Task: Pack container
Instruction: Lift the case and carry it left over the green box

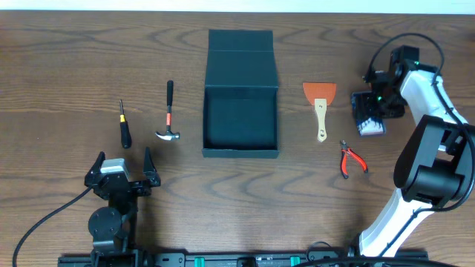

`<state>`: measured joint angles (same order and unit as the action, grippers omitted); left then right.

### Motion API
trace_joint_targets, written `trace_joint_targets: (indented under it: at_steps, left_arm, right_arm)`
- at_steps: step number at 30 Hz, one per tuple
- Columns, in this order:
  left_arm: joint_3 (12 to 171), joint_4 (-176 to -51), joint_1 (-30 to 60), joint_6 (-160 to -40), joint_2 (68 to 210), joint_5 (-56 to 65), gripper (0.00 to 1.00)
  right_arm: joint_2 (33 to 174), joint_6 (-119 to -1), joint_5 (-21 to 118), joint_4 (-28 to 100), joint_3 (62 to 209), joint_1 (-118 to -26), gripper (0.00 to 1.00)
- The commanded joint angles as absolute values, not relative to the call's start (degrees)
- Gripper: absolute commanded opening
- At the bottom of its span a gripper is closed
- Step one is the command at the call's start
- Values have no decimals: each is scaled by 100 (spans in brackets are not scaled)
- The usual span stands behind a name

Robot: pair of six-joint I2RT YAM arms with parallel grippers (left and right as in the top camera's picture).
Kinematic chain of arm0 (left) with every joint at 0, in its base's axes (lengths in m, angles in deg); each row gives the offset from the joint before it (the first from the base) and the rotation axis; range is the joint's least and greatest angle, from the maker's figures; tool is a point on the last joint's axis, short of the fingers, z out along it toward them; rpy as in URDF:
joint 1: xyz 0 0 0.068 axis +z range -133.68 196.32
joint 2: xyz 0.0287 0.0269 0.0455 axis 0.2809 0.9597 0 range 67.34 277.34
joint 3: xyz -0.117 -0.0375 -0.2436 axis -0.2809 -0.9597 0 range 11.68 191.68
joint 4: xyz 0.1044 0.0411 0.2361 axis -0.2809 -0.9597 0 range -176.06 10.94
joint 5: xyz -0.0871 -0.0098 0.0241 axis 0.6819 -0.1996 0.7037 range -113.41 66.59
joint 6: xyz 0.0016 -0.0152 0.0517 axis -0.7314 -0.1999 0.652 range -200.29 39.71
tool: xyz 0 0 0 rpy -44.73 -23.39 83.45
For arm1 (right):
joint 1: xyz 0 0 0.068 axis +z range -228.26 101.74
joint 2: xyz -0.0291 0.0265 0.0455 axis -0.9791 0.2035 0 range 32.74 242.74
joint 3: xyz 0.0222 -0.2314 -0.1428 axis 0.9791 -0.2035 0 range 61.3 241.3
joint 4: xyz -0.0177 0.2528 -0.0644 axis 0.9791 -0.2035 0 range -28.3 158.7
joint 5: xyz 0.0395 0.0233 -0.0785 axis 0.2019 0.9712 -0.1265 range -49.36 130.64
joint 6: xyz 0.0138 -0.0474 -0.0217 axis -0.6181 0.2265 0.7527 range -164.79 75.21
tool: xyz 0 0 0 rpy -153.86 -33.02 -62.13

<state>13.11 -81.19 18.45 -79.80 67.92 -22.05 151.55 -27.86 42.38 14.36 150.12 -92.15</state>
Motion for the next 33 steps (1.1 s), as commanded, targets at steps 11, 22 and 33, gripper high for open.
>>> trace_joint_targets:
  at_steps: [11, 22, 33]
  left_arm:
    - [1190, -8307, 1827, -7881, 6757, -2251, 99]
    - [1190, -8307, 1827, -7881, 6757, -2251, 98]
    - [1190, -8307, 1827, -7881, 6757, -2251, 99]
  right_arm:
    - [15209, -2816, 4262, 618, 16409, -8937, 47]
    - [15209, -2694, 4270, -145, 17552, -7963, 48]
    - [15209, -2559, 4288, -702, 18310, -6511, 46]
